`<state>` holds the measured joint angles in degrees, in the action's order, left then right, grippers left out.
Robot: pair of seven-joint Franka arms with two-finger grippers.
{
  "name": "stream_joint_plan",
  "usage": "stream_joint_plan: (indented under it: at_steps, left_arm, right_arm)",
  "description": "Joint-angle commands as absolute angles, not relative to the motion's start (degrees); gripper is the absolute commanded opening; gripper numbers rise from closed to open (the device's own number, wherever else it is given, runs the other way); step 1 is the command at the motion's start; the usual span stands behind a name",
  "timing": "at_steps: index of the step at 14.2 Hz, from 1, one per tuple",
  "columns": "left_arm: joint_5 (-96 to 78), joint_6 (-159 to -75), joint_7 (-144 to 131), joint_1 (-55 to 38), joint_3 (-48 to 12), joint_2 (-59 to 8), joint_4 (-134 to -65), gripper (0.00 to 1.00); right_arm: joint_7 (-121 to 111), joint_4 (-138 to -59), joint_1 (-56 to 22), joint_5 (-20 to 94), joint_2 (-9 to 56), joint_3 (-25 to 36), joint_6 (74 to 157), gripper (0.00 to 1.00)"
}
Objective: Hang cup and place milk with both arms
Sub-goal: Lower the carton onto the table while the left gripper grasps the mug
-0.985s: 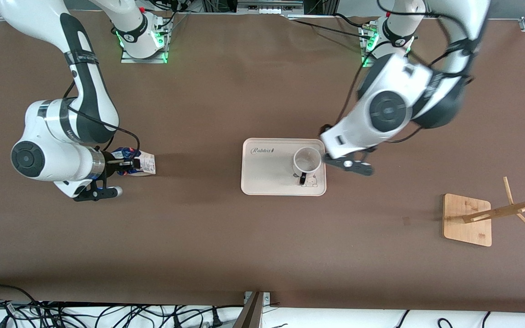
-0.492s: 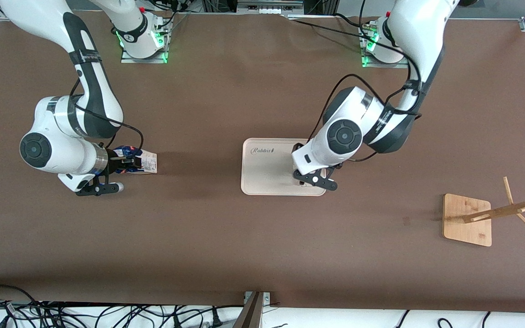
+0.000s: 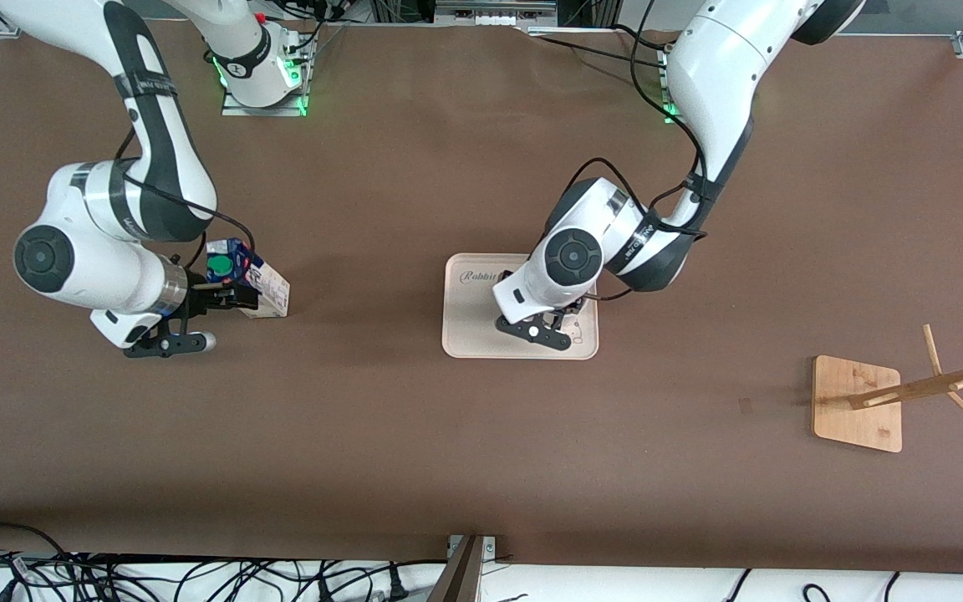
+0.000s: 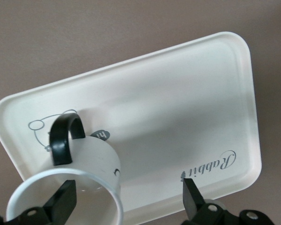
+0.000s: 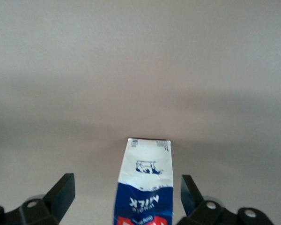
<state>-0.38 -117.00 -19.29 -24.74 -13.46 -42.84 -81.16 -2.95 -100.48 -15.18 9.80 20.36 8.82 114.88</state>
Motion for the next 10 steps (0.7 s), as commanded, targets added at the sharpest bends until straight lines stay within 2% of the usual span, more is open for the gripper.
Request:
stream_joint_plan:
  at_steps: [1,5,10]
  left_arm:
    - [0.88,-115.84,-20.65,-25.05,-12.92,-41.75,-81.47,1.00]
    - [0.97,-115.84,-19.95,-24.79,-12.92,-41.66,-82.70,1.00]
    - [0.97,-116.19,-20.48,-24.35,-13.01,-41.66,-85.34,1.00]
  right_arm:
    - [-2.20,-99.16,-15.38,9.06,16.53,8.88,112.17,1.00]
    - [-2.20,-85.99,-15.03,4.66,16.79,9.40,100.30,1.00]
    - [-2.20,-79.20,-15.12,3.96,14.86,10.81,94.05,1.00]
